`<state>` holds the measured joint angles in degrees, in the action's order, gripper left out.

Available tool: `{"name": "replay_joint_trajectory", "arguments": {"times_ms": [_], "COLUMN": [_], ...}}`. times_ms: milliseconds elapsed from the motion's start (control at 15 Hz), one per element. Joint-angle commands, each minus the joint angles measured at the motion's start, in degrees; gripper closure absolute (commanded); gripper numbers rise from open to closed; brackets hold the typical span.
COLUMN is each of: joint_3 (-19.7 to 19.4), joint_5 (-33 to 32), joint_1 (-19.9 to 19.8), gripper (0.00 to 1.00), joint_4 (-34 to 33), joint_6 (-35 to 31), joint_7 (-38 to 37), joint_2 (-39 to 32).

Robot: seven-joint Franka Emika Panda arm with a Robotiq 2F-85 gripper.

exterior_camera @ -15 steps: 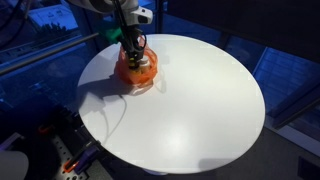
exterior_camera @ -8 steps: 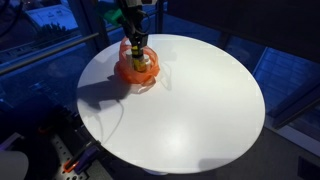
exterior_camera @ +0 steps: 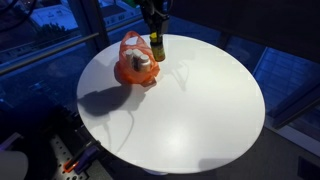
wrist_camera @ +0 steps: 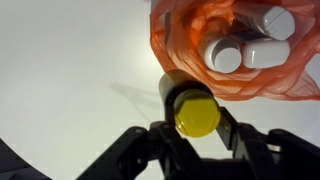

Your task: Remove the brown bottle from the plastic

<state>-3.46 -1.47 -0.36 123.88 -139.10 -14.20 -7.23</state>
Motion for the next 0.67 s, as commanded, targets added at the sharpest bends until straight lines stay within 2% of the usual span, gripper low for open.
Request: {"name": "replay_joint_trajectory", "arguments": {"times_ms": [0, 267, 600], "joint_3": [-1.6, -3.6, -4.9], "joint_5": [-0.5, -0.8, 1.3], "joint_1": [-1.6, -3.1, -4.9], "gripper": [0.8, 0.8, 0.8], "joint_4": [-4.4, -5.7, -5.5], "joint_6": [1.8, 2.3, 5.9], "joint_7": [-2.0, -2.6, -1.3], "joint_2": [-2.6, -5.1, -8.2]}}
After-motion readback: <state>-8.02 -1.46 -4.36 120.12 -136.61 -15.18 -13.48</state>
